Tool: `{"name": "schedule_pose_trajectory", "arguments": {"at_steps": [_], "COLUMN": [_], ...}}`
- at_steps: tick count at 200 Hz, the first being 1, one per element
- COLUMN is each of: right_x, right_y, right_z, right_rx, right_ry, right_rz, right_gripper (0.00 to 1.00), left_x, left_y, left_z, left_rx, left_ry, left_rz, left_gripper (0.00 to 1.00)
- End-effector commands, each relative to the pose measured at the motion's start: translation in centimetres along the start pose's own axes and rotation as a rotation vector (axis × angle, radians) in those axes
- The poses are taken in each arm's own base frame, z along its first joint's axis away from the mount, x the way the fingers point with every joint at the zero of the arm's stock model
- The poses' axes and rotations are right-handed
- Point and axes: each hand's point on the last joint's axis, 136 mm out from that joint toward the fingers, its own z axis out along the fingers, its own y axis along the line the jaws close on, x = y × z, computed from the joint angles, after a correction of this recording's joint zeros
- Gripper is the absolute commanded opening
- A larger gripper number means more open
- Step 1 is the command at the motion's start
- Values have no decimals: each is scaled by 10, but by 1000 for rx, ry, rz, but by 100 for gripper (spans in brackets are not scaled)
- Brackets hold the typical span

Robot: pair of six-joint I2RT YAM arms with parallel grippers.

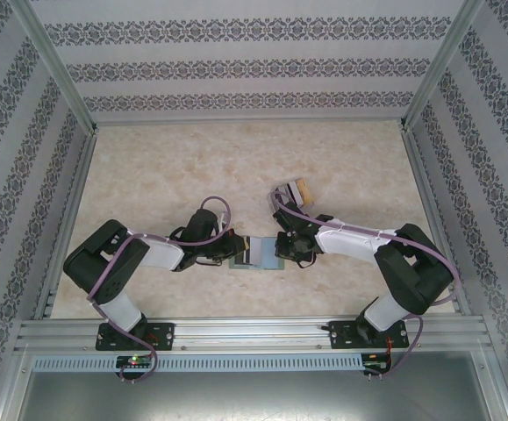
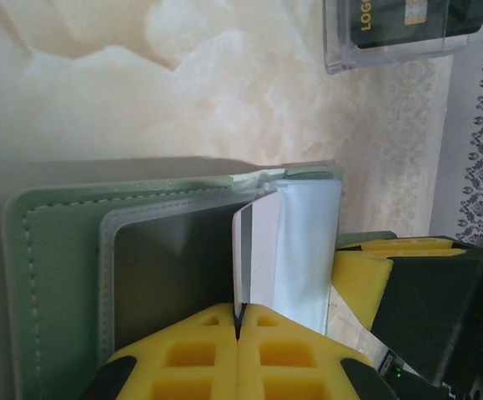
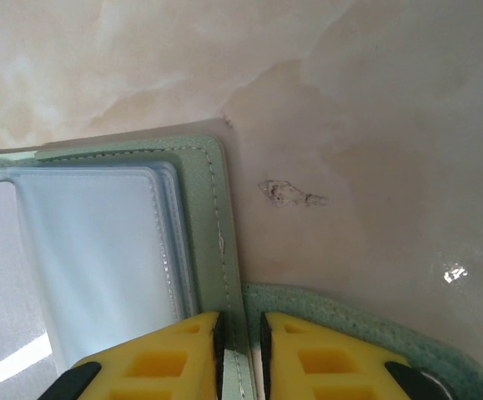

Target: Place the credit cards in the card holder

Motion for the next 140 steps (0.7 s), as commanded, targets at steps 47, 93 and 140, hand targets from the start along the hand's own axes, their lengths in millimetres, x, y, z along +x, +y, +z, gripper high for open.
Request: {"name": "schedule_pose_trajectory", "arguments": {"at_steps": [47,93,140], "right_x": [2,2,2], "right_y": [2,4,1], "right_z": [7,7,7], "right_rx": [17,15,25], "right_ry": [6,5,2], "right_rz": [-4,-3,-1], "right_gripper": [21,21,21], "left_x": [22,20,23], "left_y": [24,22,38], "left_z": [5,8,-7], "left_rx": [-131,-135,-228], "left_ry": [36,41,12], "left_rz": [-105,-96,-93], "left_gripper": [0,0,0]}}
